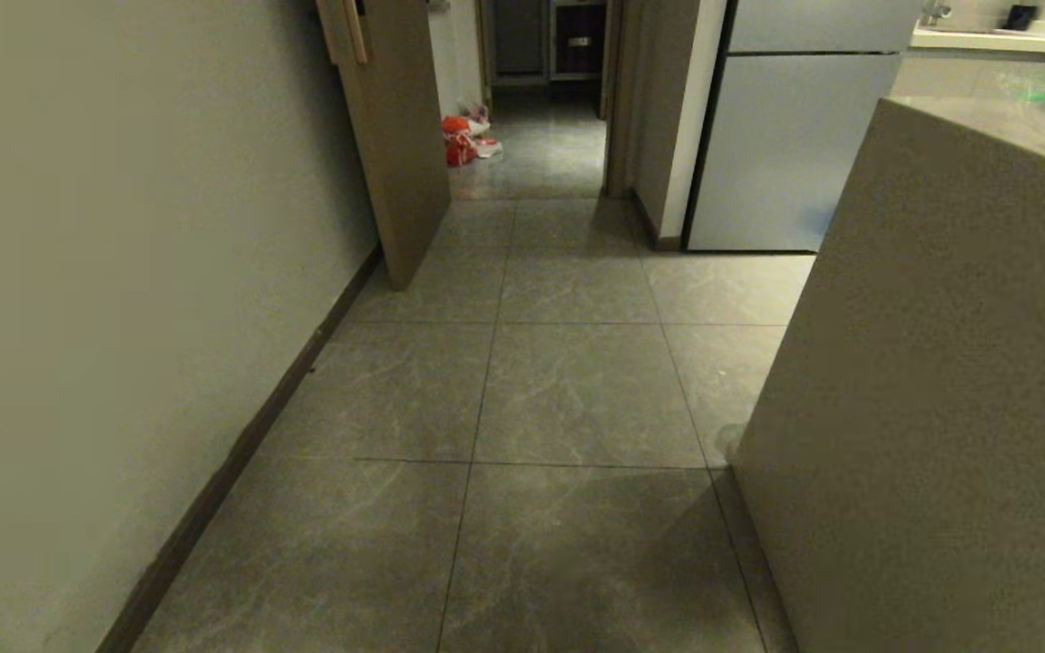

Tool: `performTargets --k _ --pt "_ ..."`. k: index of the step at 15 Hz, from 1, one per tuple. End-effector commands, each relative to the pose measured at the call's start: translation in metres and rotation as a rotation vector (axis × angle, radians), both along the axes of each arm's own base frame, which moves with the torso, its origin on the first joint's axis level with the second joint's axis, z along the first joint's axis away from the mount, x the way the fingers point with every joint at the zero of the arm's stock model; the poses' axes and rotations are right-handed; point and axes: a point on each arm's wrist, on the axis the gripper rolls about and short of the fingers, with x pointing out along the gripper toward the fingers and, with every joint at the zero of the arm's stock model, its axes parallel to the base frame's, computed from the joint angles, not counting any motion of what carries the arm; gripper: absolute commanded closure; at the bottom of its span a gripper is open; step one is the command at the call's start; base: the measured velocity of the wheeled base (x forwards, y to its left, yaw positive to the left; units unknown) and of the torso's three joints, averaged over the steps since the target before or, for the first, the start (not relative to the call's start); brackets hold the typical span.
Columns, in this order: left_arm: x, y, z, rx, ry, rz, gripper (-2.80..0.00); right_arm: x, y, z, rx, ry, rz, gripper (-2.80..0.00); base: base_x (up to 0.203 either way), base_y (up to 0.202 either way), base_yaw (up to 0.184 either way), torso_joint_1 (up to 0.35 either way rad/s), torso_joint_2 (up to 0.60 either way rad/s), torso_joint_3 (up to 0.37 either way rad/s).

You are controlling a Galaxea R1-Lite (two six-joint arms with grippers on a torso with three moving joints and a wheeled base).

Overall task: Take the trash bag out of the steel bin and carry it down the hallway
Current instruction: Put the trash bag at the door

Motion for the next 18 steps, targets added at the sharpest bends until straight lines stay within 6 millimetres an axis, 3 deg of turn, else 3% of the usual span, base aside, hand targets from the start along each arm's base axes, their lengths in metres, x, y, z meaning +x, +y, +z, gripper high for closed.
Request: performTargets --k 1,18 --pt "0.0001 0.0 -0.0004 0.0 0.001 0.001 0.0 0.0002 0.0 -0.0008 0.0 0.002 0.0 0.0 0.188 0.0 0.0 0.0 0.01 0.002" --pt "0.0001 0.0 -0.0004 -0.002 0.001 0.001 0.0 0.0002 0.0 -0.0008 0.0 0.002 -0.001 0.0 0.19 0.0 0.001 0.003 0.0 0.002"
